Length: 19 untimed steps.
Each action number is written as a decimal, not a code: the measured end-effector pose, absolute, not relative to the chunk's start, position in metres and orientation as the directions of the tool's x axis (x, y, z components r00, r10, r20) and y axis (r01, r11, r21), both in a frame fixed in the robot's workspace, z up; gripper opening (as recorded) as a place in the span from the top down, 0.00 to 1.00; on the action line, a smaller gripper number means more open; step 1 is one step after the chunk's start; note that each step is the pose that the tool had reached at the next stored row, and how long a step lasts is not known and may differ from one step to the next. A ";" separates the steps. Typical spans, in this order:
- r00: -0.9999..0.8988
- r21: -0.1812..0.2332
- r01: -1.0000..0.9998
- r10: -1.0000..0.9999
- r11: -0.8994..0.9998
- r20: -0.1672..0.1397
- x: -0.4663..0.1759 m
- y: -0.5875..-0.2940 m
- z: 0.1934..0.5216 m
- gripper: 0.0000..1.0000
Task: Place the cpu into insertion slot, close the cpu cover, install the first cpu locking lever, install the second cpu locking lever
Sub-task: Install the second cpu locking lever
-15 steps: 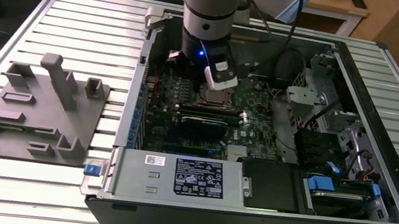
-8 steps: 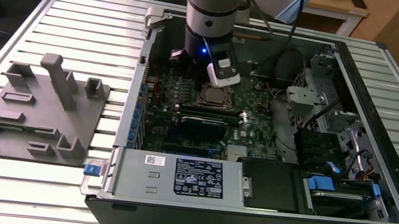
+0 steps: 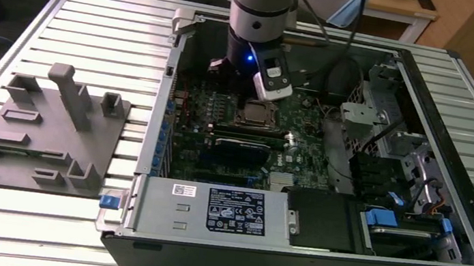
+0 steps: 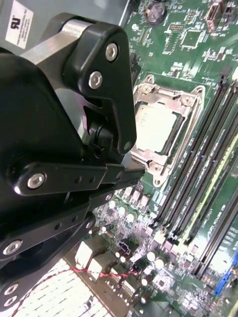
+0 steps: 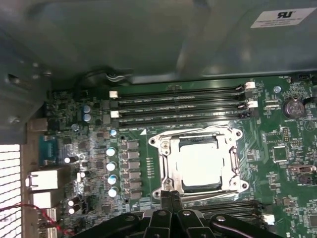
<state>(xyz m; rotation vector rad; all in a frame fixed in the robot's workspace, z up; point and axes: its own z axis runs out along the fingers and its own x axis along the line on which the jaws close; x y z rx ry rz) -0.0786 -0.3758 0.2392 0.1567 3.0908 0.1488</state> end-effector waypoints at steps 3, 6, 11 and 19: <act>-0.994 0.082 0.101 0.104 0.992 -0.040 -0.075 -0.373 0.239 0.90; -0.993 0.070 0.104 0.107 0.992 -0.041 -0.070 -0.371 0.238 0.90; -0.993 0.062 0.106 0.109 0.992 -0.042 -0.060 -0.366 0.238 0.90; -0.993 0.056 0.107 0.110 0.993 -0.043 -0.041 -0.359 0.235 0.90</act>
